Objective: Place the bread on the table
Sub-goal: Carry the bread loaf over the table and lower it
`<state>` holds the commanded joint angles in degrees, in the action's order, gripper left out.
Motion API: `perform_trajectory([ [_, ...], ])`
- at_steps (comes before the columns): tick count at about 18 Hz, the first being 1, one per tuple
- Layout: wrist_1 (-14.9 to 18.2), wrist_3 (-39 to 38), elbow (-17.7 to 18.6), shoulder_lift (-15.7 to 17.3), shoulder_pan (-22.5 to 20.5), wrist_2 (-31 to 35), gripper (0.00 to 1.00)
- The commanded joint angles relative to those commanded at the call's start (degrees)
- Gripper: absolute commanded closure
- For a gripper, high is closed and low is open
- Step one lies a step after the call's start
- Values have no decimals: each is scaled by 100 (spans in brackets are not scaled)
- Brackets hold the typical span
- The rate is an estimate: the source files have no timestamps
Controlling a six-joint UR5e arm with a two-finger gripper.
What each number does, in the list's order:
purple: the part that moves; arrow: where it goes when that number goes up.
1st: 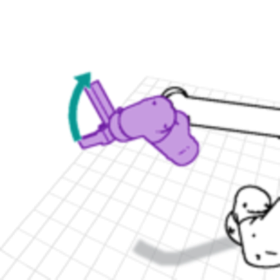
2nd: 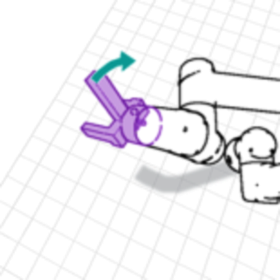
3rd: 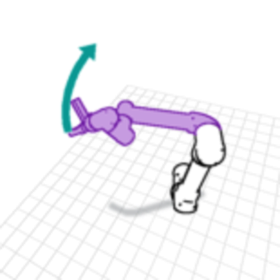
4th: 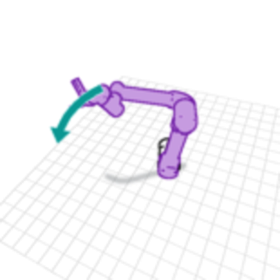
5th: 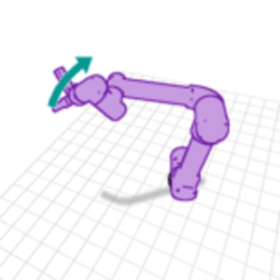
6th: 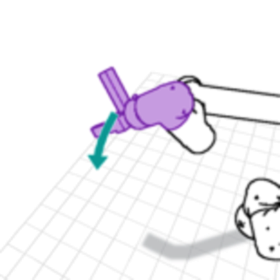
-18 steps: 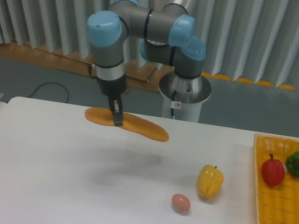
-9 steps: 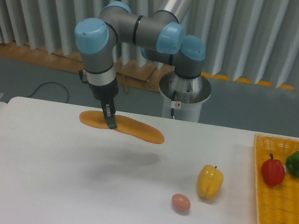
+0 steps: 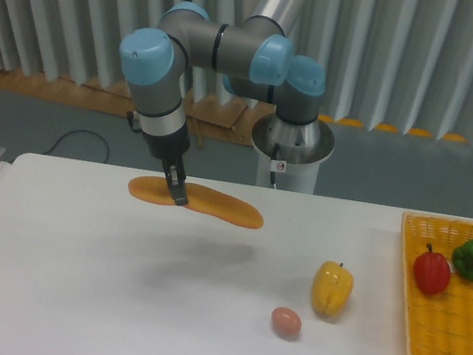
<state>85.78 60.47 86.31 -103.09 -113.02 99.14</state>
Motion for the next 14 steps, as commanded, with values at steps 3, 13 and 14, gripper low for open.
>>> perform_trajectory([
  [3,-44,0,79,-175,-88,0,53],
  [13,-641,-140,159,-519,-89,26,52],
  [14,-668,-149,159,-519,-80,26,52],
])
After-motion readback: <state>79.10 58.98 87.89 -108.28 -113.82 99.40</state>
